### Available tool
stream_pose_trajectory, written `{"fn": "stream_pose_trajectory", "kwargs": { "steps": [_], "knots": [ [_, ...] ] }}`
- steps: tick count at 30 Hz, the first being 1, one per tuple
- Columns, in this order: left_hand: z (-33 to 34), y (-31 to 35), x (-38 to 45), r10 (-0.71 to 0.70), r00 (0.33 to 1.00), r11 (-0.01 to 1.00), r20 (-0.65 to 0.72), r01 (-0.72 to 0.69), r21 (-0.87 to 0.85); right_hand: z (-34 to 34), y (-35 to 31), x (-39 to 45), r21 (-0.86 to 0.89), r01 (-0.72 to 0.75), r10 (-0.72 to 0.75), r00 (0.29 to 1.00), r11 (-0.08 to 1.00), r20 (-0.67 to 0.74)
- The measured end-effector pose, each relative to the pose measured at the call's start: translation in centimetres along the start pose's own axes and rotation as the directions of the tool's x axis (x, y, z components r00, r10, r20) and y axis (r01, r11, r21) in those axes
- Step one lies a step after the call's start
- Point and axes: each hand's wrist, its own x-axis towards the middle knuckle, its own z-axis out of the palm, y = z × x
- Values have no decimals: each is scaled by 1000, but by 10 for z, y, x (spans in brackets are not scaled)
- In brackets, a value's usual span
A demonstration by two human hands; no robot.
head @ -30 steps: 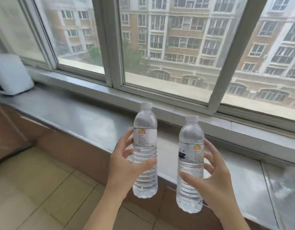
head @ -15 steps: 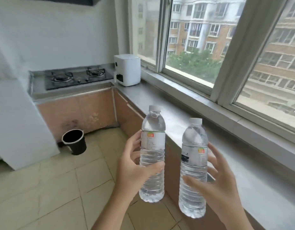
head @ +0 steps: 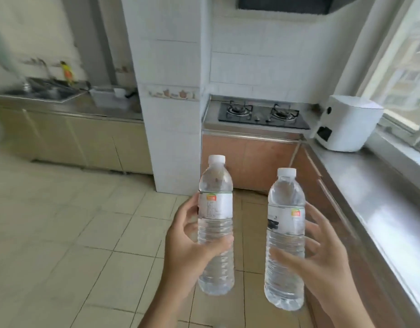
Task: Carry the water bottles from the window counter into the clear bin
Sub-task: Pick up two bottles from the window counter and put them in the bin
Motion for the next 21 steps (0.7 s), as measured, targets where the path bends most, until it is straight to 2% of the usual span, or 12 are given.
{"fn": "stream_pose_trajectory", "kwargs": {
  "steps": [6, 11, 21],
  "knots": [
    [-23, -11, 79, 9, 976, 999, -219, -2, 33, 62, -2, 108, 54, 61, -71, 976, 997, 204],
    [-42, -15, 150, 13, 936, 999, -351, 6, 54, 118, -7, 193, 68, 104, -121, 939, 992, 323],
    [-131, -25, 253, 31, 840, 999, -542, -13, 37, 272, -33, 297, 129, 129, -179, 814, 983, 552]
  ]
}}
